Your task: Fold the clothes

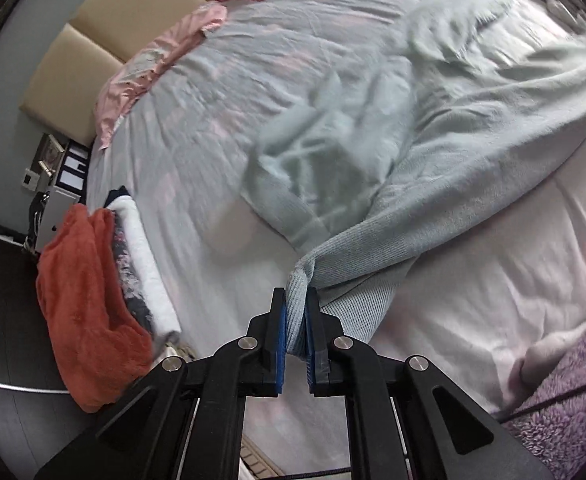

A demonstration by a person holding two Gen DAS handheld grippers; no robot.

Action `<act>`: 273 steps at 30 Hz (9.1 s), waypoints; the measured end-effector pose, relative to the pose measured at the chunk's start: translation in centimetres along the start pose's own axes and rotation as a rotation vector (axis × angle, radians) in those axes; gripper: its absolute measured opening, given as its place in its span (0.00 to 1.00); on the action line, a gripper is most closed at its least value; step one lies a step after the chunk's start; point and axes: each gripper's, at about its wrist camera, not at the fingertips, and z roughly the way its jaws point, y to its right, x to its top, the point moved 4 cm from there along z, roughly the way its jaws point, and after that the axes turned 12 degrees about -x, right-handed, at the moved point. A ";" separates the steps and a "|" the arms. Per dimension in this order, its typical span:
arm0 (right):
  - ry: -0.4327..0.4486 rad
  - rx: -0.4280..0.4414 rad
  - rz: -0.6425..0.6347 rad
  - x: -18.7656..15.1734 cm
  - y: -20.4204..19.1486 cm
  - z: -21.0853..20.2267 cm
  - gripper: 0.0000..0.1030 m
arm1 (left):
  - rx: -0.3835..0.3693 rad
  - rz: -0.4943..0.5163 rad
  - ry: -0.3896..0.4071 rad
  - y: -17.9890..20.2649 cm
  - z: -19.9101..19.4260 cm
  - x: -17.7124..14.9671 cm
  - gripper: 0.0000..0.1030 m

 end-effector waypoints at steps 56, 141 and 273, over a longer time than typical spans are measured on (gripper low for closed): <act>0.264 0.687 -0.555 -23.6 -28.8 -17.9 0.06 | -0.002 -0.501 0.117 -8.4 0.2 6.6 0.46; 0.111 0.606 -0.768 -30.4 -37.4 -8.9 0.08 | -0.326 -0.080 0.031 5.4 4.7 14.4 0.38; 0.187 0.485 -0.614 -28.4 -30.0 -8.4 0.08 | -0.254 -1.038 0.093 -5.1 -3.8 -1.2 0.37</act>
